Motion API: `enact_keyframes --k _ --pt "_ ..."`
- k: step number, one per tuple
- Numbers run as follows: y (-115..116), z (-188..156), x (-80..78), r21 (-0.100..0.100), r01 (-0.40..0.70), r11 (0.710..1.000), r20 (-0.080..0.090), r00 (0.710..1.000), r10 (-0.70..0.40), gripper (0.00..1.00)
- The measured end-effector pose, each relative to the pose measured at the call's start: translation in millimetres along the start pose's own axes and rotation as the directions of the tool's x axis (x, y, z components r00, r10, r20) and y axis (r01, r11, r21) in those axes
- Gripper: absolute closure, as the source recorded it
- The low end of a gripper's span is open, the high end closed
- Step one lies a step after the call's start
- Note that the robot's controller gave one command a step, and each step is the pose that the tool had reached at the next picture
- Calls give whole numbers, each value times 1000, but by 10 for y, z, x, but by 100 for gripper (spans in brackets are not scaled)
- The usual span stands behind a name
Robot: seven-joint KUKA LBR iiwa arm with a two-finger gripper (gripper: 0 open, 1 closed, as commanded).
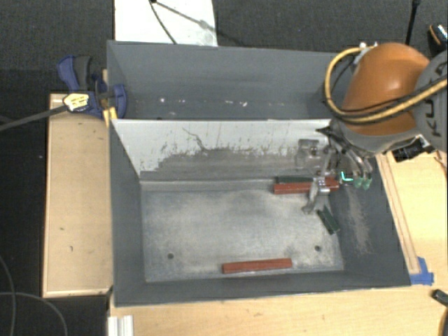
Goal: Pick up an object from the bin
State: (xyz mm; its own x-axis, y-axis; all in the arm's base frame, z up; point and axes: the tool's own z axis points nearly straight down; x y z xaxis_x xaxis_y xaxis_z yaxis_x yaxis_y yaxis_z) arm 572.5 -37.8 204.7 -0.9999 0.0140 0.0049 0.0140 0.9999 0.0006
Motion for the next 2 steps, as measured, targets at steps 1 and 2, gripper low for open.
enact_keyframes --k 1,2 --pt "-905 391 355 3 -92 996 2 996 92 0" --pt "-566 1192 880 -3 -21 1000 -5 1000 21 0"
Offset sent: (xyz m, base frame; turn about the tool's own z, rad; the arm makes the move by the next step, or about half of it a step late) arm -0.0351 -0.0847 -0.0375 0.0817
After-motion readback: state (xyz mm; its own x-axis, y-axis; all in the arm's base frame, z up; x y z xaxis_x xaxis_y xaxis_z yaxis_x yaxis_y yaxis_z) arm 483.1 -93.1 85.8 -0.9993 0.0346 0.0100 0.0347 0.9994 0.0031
